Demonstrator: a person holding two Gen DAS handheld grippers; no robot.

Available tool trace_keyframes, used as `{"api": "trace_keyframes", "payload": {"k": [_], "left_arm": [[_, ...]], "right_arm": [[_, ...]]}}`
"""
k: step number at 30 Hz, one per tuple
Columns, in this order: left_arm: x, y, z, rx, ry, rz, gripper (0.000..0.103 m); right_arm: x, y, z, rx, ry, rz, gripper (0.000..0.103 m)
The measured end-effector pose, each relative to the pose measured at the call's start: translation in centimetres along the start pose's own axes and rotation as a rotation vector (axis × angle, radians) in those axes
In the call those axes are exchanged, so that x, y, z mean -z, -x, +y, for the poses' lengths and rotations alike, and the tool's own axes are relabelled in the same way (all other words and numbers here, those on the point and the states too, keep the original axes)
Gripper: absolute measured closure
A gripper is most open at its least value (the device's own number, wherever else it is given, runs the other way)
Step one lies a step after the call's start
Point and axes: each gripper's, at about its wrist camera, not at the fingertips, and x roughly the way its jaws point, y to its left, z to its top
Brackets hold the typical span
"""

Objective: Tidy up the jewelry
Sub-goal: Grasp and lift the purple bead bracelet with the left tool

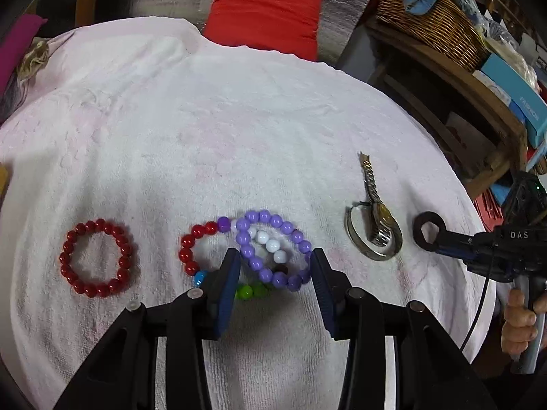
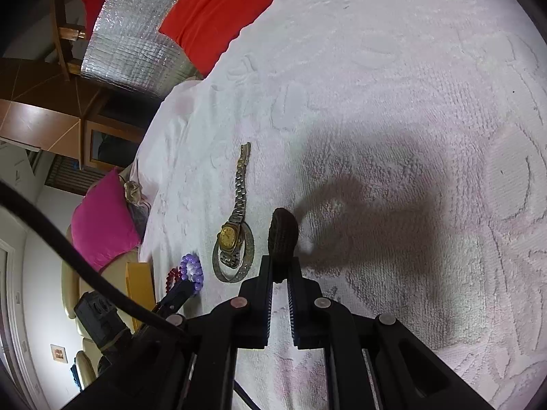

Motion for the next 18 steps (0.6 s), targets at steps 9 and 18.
{"api": "trace_keyframes", "payload": {"k": [9,18], "left_arm": [[-0.3,-0.8,0.2,0.047,0.004,0.013,0.084],[0.0,-0.3,-0.9,0.114,-0.051,-0.013,0.094]], "right_arm": [[0.1,-0.8,-0.2,0.027,-0.013,0.02,0.094],[0.4,-1.0,-0.1,0.049,-0.011,0.016,0.094]]}}
